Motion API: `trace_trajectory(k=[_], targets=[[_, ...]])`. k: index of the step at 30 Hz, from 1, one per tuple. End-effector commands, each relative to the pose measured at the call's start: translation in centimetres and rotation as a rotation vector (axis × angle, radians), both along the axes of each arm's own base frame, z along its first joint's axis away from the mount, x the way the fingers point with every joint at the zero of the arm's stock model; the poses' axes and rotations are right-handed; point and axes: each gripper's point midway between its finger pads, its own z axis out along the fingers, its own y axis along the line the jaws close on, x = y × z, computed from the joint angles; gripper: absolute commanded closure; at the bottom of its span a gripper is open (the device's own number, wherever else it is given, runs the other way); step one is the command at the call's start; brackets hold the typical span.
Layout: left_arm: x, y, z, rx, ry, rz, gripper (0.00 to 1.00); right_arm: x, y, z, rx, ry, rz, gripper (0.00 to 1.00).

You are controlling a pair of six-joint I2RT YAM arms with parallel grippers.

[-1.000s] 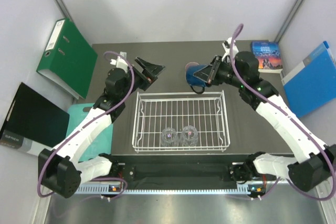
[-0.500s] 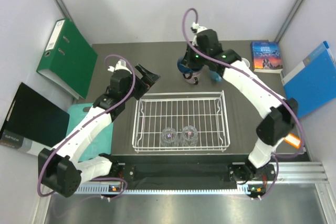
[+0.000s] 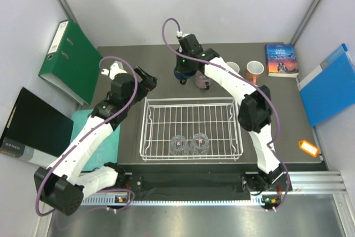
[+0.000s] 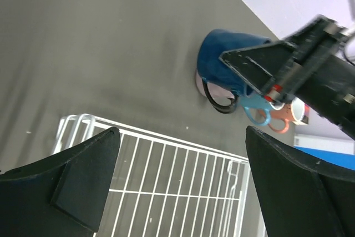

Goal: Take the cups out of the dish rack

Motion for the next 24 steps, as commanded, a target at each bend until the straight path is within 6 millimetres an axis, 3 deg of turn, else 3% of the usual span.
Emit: trace_trajectory(k=[1, 12, 17, 24], targets=[[0.2, 1.1, 1.1, 0.047, -0.028, 0.028, 0.01, 1.9, 2.5, 2.9, 0.06, -0.107, 0.017, 1.0], [0.6, 0.2, -0.9, 0.04, 0.015, 0.003, 0.01, 2.8, 4.1, -2.9, 0.03, -0.031, 0.034, 1.0], [0.7, 0.2, -1.4, 0.047, 0.023, 0.001, 0.01, 3.1, 3.7, -4.6, -0.004, -0.017, 0.024, 1.0], [0.7, -0.1, -2.0, 0.048, 0.039, -0.013, 0.01, 3.1, 3.7, -5.4, -0.018, -0.01, 0.031, 0.98]])
